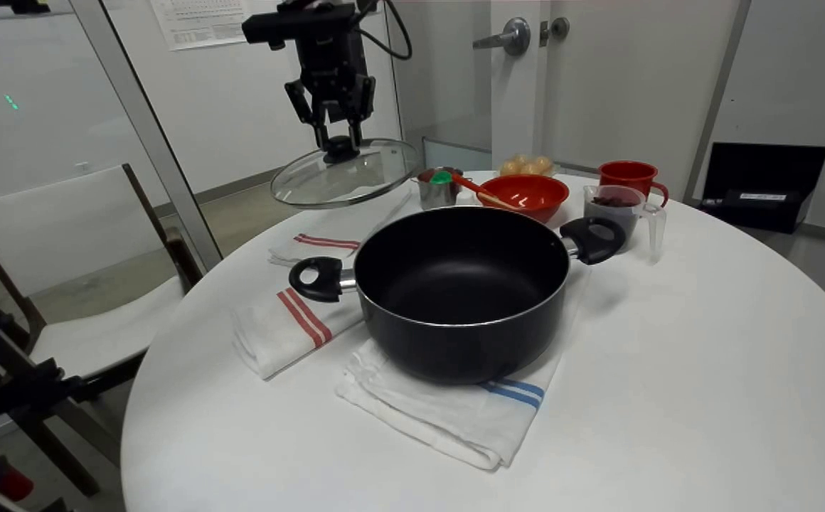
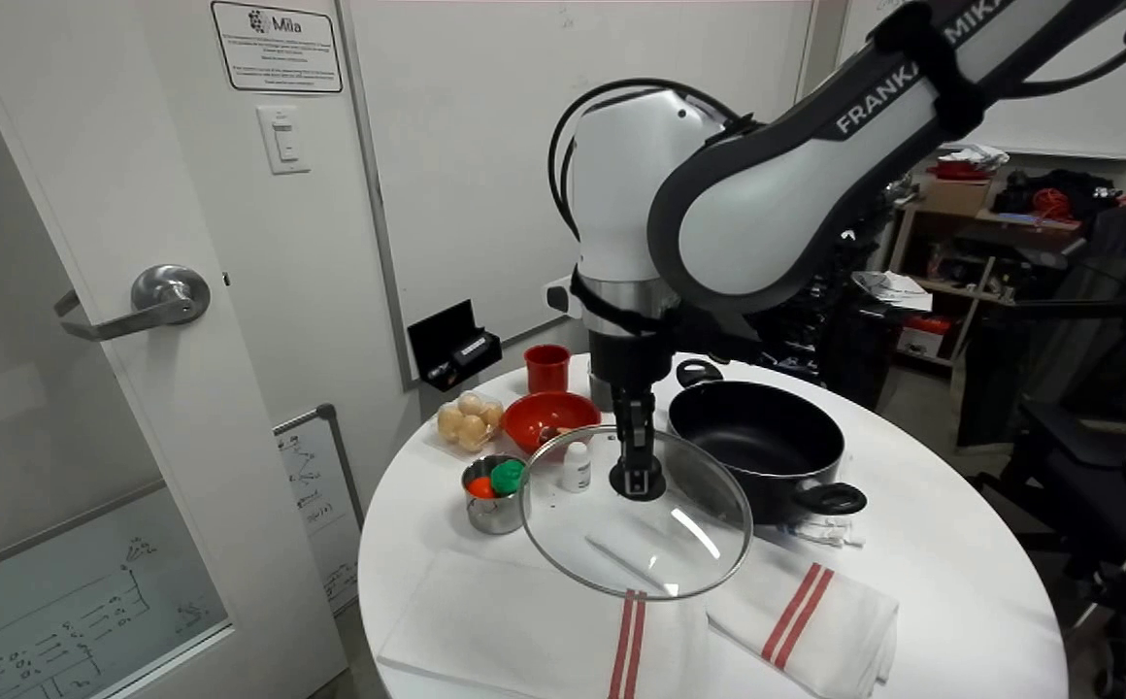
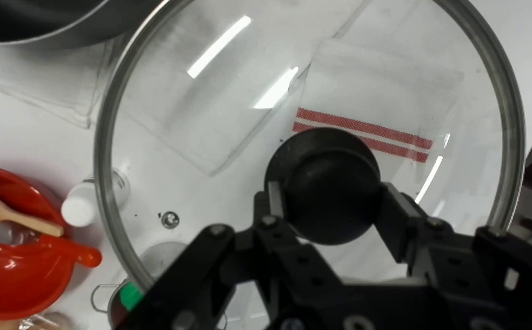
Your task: Place the lid on the pot
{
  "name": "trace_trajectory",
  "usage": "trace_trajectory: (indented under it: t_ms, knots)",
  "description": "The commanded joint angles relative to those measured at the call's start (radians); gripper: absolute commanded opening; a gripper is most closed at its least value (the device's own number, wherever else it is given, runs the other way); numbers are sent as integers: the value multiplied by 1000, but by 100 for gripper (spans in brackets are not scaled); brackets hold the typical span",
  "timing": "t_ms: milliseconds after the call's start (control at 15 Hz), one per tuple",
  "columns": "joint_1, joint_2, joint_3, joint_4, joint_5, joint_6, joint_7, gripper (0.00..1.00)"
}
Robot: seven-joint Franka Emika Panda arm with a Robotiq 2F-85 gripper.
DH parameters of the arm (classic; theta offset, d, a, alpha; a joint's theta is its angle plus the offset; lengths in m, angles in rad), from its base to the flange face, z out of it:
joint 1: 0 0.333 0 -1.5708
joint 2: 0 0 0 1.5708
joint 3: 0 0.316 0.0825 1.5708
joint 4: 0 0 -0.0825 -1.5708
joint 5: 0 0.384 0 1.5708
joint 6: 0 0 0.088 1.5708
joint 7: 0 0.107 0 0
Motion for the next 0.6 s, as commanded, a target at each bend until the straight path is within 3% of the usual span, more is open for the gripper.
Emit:
trace_trajectory:
  t_ms: [0,533]
  knots:
    - [-2,-105,-22,-56,6,-24,38,25]
    - [-54,-161,-88,-75,44,-54,143,25]
